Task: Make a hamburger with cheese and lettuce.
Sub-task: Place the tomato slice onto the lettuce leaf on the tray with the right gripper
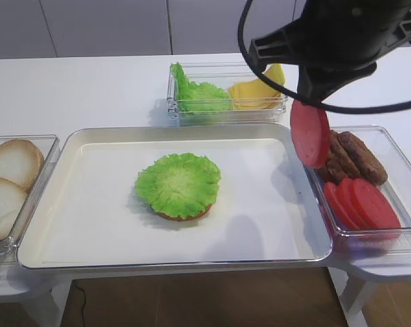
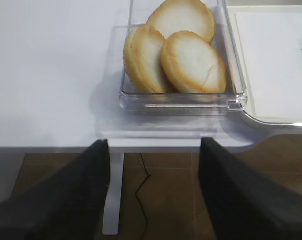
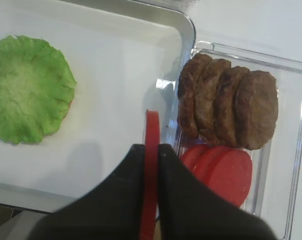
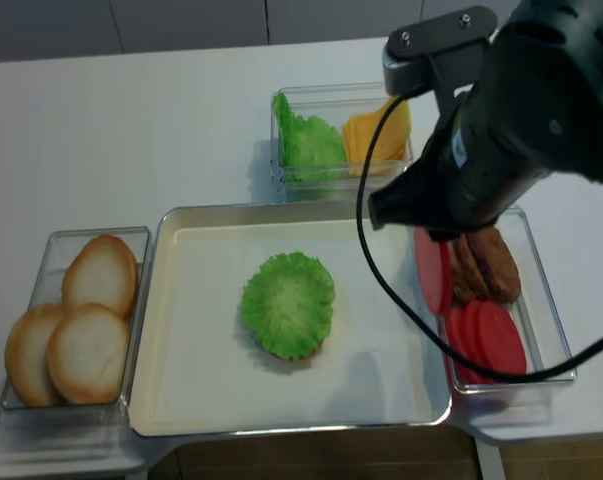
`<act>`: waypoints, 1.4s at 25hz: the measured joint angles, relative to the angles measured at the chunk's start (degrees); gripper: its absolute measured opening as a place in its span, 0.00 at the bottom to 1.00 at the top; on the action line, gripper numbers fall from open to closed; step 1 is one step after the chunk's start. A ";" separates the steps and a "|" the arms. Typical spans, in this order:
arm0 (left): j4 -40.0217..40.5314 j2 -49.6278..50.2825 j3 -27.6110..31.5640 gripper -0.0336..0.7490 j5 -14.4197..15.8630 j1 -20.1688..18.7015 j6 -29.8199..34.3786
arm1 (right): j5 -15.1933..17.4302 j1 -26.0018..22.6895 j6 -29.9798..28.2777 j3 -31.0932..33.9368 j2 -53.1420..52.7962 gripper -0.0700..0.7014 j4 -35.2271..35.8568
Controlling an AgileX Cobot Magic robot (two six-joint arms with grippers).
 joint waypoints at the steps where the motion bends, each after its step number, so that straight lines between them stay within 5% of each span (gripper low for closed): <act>1: 0.00 0.00 0.00 0.58 0.00 0.00 0.00 | 0.00 0.00 -0.09 -0.45 0.00 0.17 0.09; 35: 0.00 0.00 0.00 0.58 0.00 0.00 0.00 | -2.87 4.25 -4.54 -14.84 20.73 0.17 0.59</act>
